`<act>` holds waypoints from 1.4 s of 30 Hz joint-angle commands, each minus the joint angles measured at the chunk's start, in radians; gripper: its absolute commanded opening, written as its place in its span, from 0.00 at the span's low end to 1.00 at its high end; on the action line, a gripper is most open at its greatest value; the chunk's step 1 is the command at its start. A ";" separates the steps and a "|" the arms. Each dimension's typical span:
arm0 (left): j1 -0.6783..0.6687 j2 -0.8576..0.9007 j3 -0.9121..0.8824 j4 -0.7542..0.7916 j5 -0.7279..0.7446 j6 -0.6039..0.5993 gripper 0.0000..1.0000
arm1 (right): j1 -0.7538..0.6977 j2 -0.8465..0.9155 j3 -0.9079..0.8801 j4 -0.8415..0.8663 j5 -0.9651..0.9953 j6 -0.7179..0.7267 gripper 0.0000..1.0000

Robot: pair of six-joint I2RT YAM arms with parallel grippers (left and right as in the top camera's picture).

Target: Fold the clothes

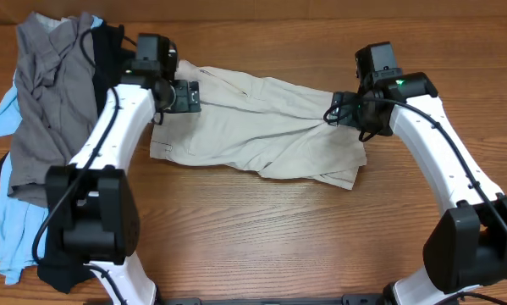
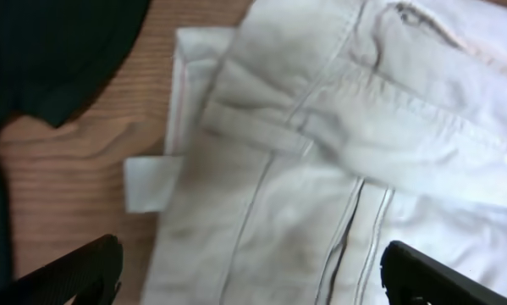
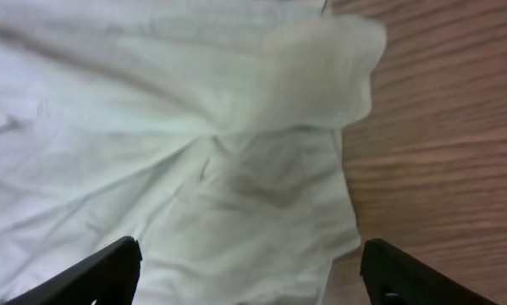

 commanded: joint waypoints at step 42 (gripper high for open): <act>0.130 0.427 0.025 0.158 0.253 0.113 0.97 | 0.024 -0.029 0.024 -0.023 -0.048 -0.040 0.93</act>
